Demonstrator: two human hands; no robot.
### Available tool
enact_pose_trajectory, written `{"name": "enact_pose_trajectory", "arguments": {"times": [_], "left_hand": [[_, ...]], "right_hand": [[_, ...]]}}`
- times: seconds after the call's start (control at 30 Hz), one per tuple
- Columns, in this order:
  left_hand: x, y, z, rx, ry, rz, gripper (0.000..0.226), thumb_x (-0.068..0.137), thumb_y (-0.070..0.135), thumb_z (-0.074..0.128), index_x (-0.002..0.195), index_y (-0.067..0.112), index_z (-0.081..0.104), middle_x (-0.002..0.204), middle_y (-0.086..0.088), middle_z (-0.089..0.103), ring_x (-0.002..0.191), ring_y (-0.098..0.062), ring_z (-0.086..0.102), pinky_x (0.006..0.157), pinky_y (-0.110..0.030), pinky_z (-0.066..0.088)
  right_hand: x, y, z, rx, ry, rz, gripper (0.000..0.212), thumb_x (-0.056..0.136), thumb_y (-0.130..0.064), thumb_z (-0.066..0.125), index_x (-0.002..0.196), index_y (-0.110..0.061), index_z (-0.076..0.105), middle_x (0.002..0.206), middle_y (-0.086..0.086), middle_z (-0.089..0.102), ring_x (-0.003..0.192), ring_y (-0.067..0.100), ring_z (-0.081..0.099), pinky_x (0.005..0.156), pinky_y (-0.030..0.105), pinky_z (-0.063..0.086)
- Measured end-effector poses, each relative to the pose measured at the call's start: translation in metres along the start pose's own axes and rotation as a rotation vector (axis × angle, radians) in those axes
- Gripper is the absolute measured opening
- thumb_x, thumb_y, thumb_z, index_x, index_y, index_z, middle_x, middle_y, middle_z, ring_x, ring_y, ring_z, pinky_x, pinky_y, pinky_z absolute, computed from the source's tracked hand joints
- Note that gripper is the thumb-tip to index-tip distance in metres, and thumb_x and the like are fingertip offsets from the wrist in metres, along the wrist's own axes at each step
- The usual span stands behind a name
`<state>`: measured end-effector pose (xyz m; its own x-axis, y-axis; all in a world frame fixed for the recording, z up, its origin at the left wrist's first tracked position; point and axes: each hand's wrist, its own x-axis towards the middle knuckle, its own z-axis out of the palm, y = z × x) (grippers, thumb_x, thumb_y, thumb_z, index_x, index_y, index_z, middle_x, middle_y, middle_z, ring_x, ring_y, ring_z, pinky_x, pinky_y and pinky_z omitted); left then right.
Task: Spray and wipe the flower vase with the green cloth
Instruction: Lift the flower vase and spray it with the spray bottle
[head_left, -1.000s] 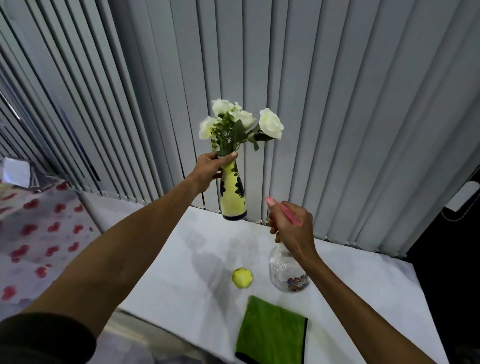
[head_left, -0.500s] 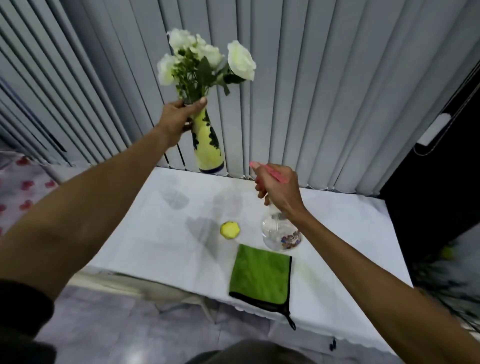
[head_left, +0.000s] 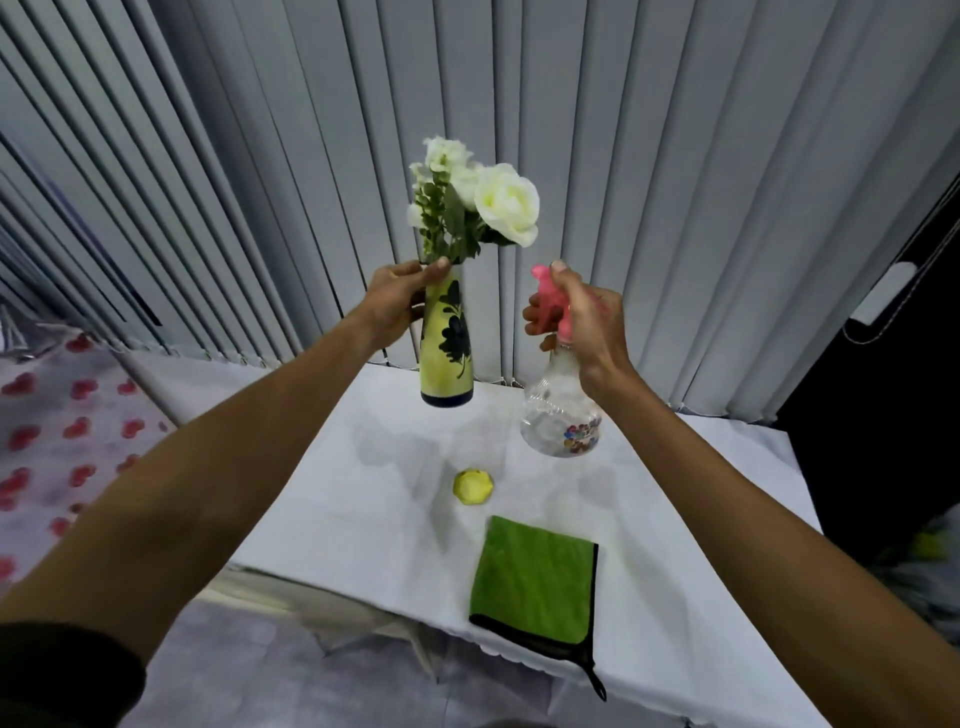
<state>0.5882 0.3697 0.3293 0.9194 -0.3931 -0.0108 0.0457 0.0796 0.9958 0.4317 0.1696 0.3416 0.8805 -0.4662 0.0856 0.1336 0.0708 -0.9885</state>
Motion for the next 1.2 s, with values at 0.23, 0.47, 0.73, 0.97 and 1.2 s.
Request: {"name": "enact_pose_trajectory", "arguments": {"times": [0.23,0.47,0.73,0.97,1.2], "left_hand": [[-0.006,0.002,0.003,-0.11,-0.017,-0.026,0.029,0.096,0.026,0.062,0.115,0.004,0.063,0.109,-0.016,0.062,0.097,-0.028,0.061,0.093,-0.043,0.052],[-0.008,0.009,0.0,-0.206,-0.027,-0.042,0.033,0.1,0.025,0.053,0.124,0.002,0.053,0.109,-0.015,0.055,0.106,-0.032,0.05,0.112,-0.051,0.036],[-0.011,0.012,0.002,-0.322,-0.104,-0.05,0.04,0.098,0.028,0.053,0.129,0.003,0.05,0.109,-0.012,0.061,0.097,-0.025,0.059,0.104,-0.045,0.044],[-0.01,0.019,0.001,-0.372,-0.147,-0.064,0.035,0.101,0.03,0.047,0.125,0.006,0.053,0.109,-0.011,0.063,0.096,-0.025,0.061,0.095,-0.041,0.048],[-0.009,0.02,-0.003,-0.37,-0.173,-0.099,0.035,0.093,0.037,0.055,0.114,0.011,0.065,0.11,-0.009,0.068,0.1,-0.024,0.063,0.095,-0.04,0.048]], "right_hand": [[0.012,0.0,0.002,-0.019,0.027,0.052,0.046,0.078,-0.05,0.059,0.088,-0.011,0.081,0.065,0.008,0.072,0.056,0.023,0.064,0.049,0.024,0.041],[0.012,0.019,-0.011,-0.046,0.025,0.121,0.048,0.073,-0.05,0.06,0.091,-0.01,0.08,0.064,0.006,0.071,0.06,0.025,0.066,0.051,0.025,0.04],[0.002,0.039,-0.027,-0.091,-0.06,0.186,0.055,0.068,-0.051,0.061,0.093,-0.005,0.079,0.061,0.008,0.065,0.049,0.021,0.056,0.043,0.022,0.035],[-0.003,0.056,-0.05,-0.09,-0.097,0.232,0.036,0.077,-0.044,0.059,0.091,-0.021,0.083,0.065,0.01,0.069,0.053,0.024,0.061,0.043,0.023,0.034],[-0.015,0.079,-0.073,-0.19,-0.1,0.291,0.035,0.079,-0.045,0.059,0.086,-0.021,0.083,0.058,0.006,0.064,0.047,0.021,0.055,0.043,0.022,0.034]]}}
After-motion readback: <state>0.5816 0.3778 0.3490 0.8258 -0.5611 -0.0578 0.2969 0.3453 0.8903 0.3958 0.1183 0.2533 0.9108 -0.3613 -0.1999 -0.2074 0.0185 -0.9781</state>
